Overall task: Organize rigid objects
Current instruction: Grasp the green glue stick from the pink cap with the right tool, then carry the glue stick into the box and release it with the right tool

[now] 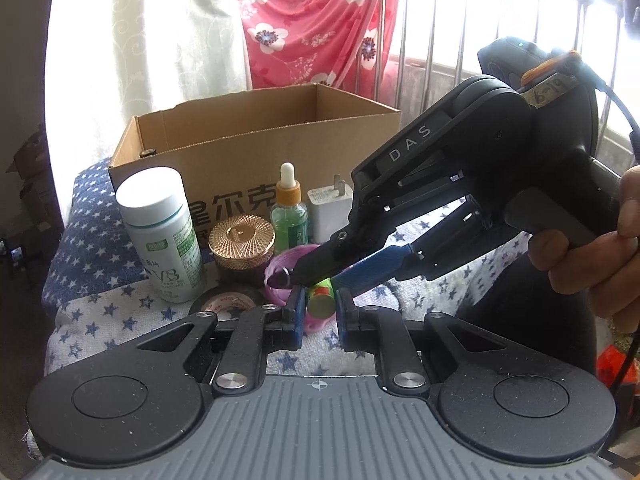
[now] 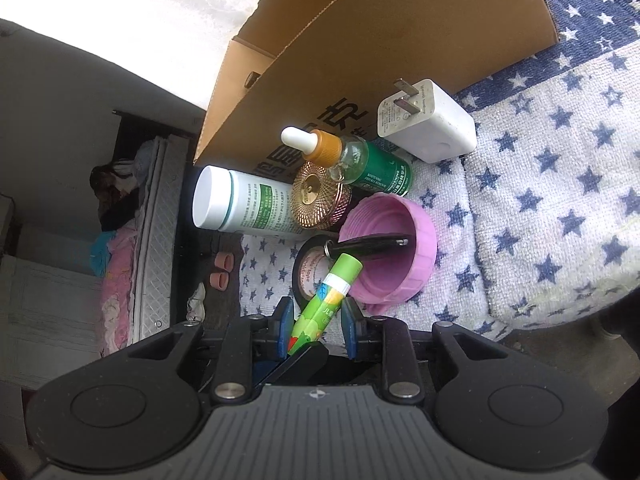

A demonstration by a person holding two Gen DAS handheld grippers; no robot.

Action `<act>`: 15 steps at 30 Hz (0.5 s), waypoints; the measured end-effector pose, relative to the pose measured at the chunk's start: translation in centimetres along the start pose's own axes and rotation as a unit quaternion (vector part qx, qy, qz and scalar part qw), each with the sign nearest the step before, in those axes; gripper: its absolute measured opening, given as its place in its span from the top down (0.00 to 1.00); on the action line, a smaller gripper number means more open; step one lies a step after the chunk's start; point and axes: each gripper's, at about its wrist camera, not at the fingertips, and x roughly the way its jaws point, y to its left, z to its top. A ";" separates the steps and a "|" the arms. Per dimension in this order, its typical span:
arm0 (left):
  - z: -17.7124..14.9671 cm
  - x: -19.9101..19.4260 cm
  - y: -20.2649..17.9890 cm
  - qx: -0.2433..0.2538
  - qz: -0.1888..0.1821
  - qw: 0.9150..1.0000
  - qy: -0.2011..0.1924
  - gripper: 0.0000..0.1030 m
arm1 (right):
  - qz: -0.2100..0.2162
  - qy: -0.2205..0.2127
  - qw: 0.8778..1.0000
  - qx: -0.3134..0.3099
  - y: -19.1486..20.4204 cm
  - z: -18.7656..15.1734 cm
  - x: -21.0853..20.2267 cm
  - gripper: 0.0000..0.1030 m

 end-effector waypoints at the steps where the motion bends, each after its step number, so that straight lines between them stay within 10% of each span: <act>1: 0.1 -0.5 -0.1 0.001 0.003 1.000 -0.006 0.85 | 0.003 -0.004 1.000 -0.006 0.4 -0.3 -0.3 0.73; 15: 9.7 -0.4 6.7 -0.012 0.041 0.997 -0.066 0.85 | 0.022 -0.052 0.986 -0.154 11.5 8.2 -1.1 0.73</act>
